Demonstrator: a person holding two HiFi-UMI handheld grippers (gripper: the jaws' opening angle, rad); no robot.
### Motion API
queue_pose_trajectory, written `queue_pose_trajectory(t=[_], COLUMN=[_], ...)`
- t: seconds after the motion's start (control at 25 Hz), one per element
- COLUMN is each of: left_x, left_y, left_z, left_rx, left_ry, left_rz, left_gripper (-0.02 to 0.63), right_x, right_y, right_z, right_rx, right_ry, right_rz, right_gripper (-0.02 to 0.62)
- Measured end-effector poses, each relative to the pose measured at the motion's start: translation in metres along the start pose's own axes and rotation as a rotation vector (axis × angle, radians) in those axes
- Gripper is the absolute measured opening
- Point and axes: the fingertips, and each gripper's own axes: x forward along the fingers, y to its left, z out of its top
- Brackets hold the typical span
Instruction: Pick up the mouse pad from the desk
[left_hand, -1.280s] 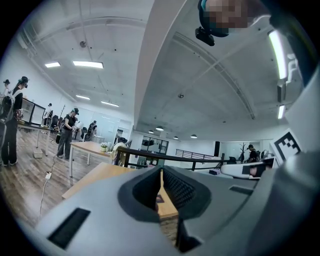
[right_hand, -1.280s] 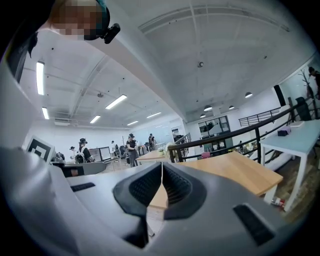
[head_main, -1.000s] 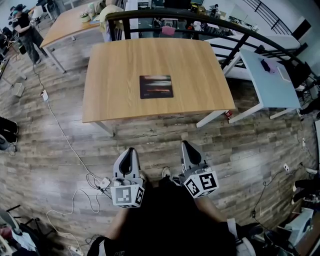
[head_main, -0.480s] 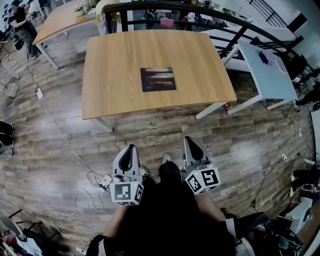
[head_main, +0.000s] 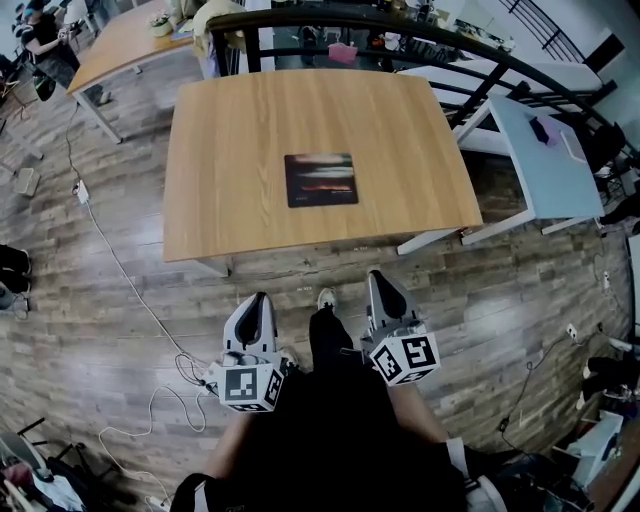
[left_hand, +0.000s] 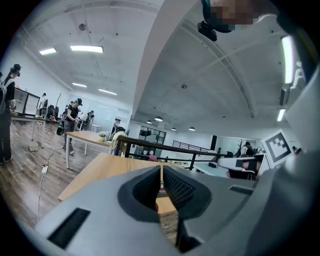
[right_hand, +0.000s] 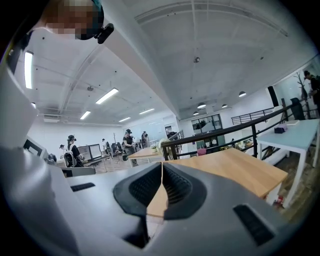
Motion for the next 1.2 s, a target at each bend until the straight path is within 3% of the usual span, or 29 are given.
queue_pose_trajectory(t=[0.64, 0.88, 1.2], left_x=[0.166, 0.198, 0.228], left_y=[-0.017, -0.013, 0.003], left_z=[0.017, 0.012, 0.002], left_rx=[-0.024, -0.023, -0.010], left_ry=[0.050, 0.079, 0.144], left_rz=[0.101, 0.146, 0.143], left_gripper=[0.032, 0.032, 0.032], right_x=[0.145, 0.177, 0.204], right_y=[-0.099, -0.123, -0.139], right_z=[0.018, 0.016, 0.004], right_rx=[0.026, 0.022, 0.033], right_ry=[0.092, 0.121, 0.166], right_rz=[0.143, 0.178, 0.152], right_gripper=[0.032, 0.032, 0.032])
